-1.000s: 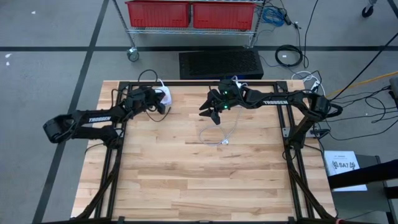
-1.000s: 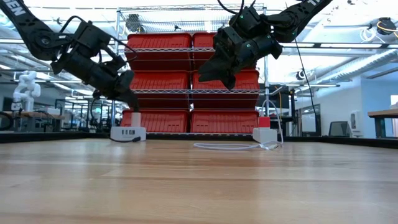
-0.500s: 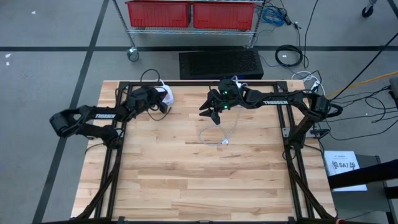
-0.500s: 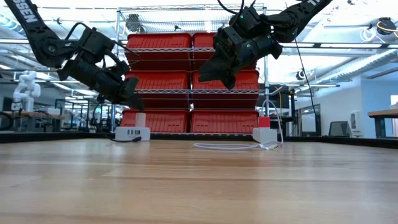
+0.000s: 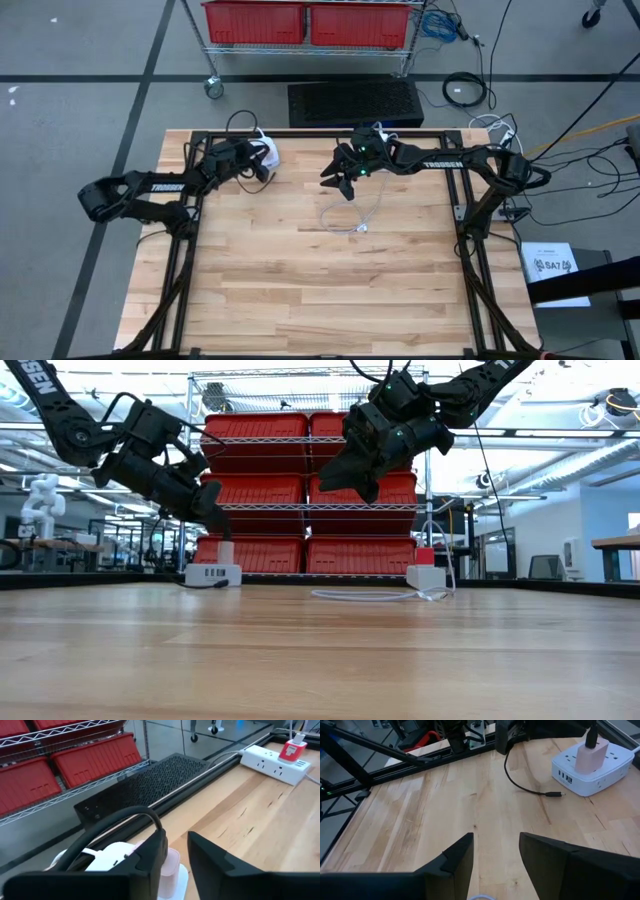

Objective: Insert USB
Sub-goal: Insert the black charger cable into the orange charger adapter

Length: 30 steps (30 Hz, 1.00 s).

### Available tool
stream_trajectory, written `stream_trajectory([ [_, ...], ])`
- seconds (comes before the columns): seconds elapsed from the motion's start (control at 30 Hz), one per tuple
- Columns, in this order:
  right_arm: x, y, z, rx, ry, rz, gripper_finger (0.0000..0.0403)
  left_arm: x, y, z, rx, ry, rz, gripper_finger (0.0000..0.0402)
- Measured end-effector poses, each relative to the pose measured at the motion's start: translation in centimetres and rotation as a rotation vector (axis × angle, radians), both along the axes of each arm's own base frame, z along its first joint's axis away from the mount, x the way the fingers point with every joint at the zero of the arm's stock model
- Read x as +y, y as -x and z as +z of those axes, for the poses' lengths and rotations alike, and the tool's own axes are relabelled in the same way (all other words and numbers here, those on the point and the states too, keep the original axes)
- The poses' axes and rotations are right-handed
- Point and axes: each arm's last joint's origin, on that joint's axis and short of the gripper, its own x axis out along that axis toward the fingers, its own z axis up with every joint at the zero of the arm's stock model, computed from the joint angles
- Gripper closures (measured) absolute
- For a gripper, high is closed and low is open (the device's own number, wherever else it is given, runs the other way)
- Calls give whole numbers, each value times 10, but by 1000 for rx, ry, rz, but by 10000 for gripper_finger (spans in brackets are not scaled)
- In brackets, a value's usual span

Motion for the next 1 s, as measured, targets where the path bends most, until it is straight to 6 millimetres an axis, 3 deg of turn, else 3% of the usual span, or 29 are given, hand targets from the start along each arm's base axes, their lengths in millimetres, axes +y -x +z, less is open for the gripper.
stream_trajectory([
  [0.2,0,0,0,-1,3,4,252,0,1,-2,17,7,34,267],
  [0.47,0,0,0,-2,7,7,252,1,1,-1,7,2,35,262],
  [0.77,0,0,0,-1,6,8,252,4,-3,-11,27,22,27,299],
  [1.0,0,0,0,-2,12,10,252,5,-5,-7,-14,-10,27,315],
])
